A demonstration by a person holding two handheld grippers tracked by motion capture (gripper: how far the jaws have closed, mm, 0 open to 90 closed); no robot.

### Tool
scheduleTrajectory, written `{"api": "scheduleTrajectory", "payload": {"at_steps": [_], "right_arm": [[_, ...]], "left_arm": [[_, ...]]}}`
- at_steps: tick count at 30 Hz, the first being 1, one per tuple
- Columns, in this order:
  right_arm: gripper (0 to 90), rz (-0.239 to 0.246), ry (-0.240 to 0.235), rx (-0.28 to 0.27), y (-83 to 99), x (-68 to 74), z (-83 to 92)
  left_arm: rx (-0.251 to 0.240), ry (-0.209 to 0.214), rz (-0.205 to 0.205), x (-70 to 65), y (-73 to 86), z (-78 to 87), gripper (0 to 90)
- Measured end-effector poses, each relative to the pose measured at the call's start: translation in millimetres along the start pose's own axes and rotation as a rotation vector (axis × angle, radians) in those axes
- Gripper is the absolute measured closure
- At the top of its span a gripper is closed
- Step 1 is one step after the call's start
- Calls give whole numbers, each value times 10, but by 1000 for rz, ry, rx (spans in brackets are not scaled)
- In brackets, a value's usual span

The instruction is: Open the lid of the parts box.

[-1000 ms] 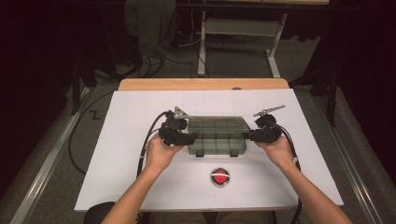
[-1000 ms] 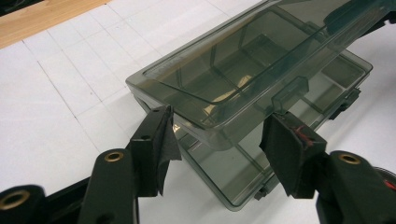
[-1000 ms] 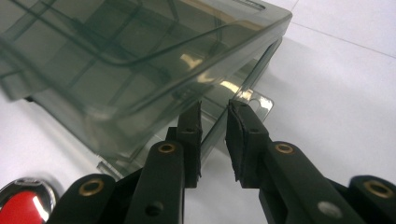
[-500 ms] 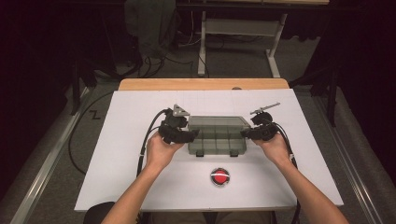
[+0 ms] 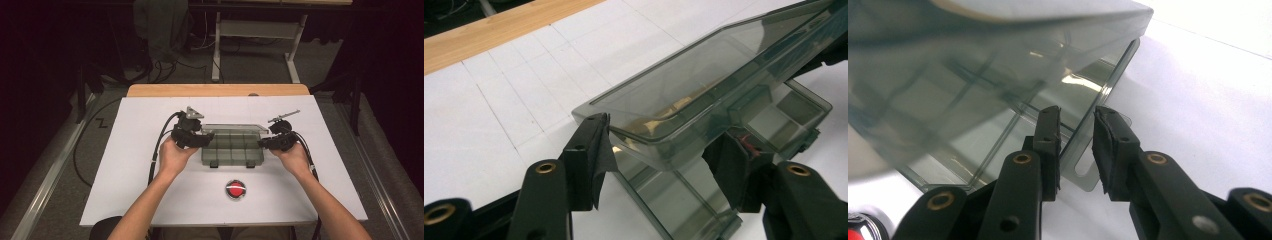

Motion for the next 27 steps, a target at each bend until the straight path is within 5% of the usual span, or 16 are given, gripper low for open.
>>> {"api": "scheduleTrajectory", "payload": {"at_steps": [27], "right_arm": [[754,12,8,-1,2,8,-2]], "left_arm": [[5,-9,44,189,-239,-220,470]]}}
Point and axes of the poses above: each handheld gripper's, and its own axes: z roughly backward along the jaws, y roughly out of its underside, x roughly to its left, the point moved 4 cm from there along -z, roughly forward along the jaws, and after that the axes turned 3 degrees about -y, right-handed, at the moved point
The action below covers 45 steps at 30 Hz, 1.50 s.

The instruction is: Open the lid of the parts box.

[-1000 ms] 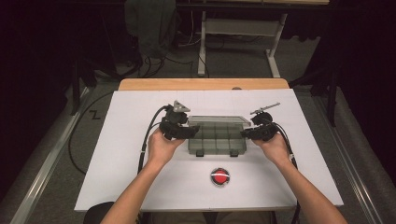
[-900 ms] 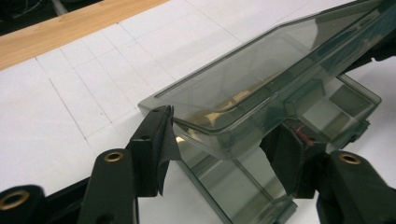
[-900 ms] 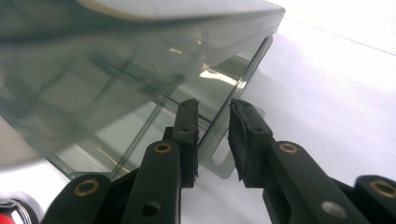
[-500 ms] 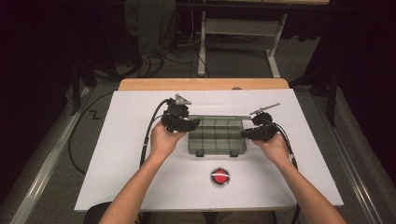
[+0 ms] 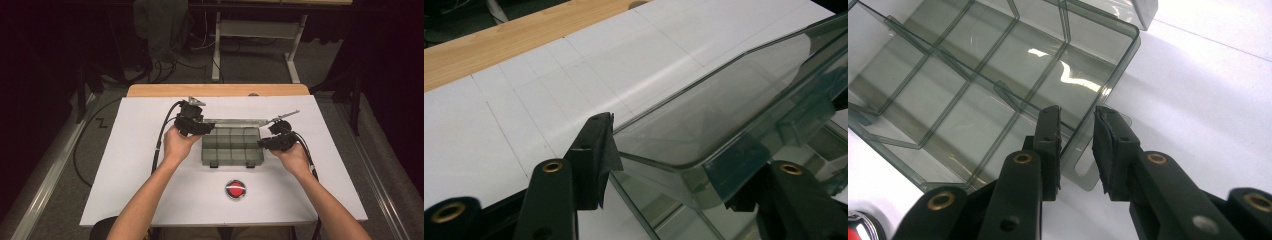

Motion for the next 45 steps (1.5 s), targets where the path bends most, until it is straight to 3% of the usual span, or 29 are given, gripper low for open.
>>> {"api": "scheduleTrajectory", "payload": {"at_steps": [23,45], "right_arm": [[755,4,-4,1,-2,-5,0],[755,-1,-8,14,-13,-5,0]], "left_arm": [[-24,-15,46,177,-176,-164,540],[3,-45,93,307,-124,-425,603]]}}
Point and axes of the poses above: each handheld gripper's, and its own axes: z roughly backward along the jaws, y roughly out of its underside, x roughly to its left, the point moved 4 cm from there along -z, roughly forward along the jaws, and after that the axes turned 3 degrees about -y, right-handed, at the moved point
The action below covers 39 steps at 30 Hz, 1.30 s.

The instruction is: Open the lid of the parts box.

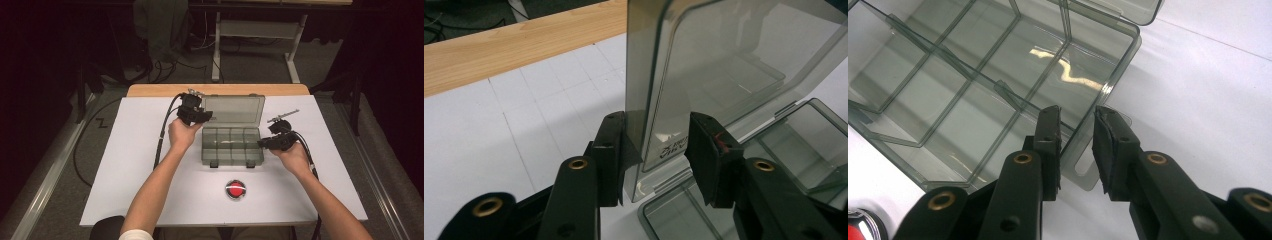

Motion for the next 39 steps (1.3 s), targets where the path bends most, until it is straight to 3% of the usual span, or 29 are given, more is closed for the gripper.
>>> {"api": "scheduleTrajectory", "payload": {"at_steps": [16,23,29,32,39], "right_arm": [[754,2,4,-3,2,1,-1],[755,3,4,-4,3,1,0],[755,3,6,-5,6,2,0],[754,-2,5,-5,9,5,1],[754,1,6,-9,11,4,0]], "left_arm": [[55,-5,24,60,68,-129,647],[126,-27,-11,43,144,-213,650],[152,-19,10,52,178,-265,652],[174,-40,-10,42,203,-296,652],[171,-50,-17,38,203,-302,645]]}}
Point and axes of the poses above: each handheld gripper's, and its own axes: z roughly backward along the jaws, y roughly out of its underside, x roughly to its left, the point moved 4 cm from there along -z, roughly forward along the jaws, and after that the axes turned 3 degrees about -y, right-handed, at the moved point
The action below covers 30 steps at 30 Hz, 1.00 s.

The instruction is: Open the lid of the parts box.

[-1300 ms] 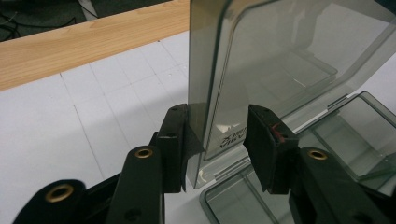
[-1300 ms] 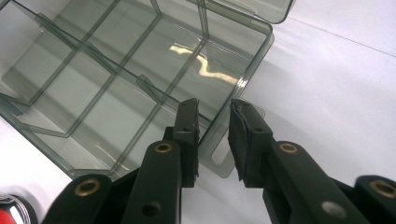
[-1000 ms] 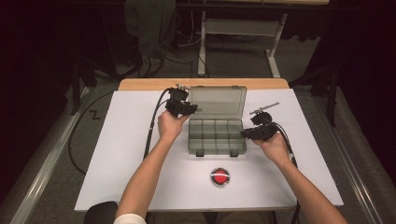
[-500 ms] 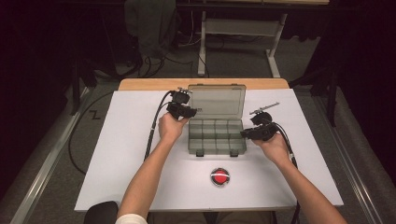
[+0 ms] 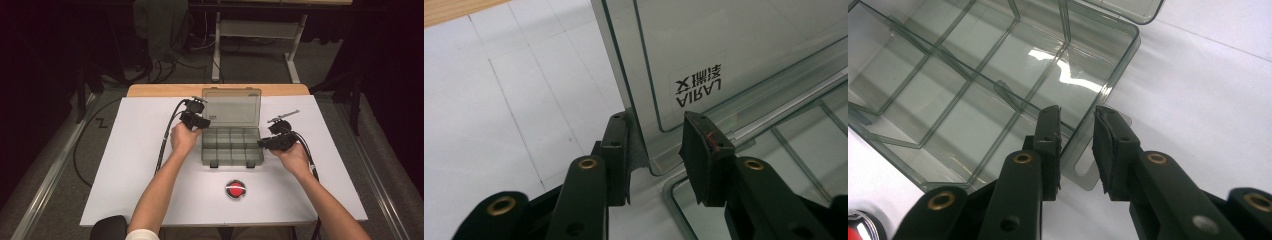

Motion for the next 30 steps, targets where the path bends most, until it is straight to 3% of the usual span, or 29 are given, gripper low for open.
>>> {"api": "scheduleTrajectory", "payload": {"at_steps": [10,20,30], "right_arm": [[754,3,-4,-9,8,-8,-1],[754,4,-7,-12,10,-10,-2],[752,16,-1,-12,9,-5,-2]], "left_arm": [[3,15,5,-4,0,8,575],[0,-9,-28,-10,-2,47,539],[14,12,-37,-31,3,124,513]]}}
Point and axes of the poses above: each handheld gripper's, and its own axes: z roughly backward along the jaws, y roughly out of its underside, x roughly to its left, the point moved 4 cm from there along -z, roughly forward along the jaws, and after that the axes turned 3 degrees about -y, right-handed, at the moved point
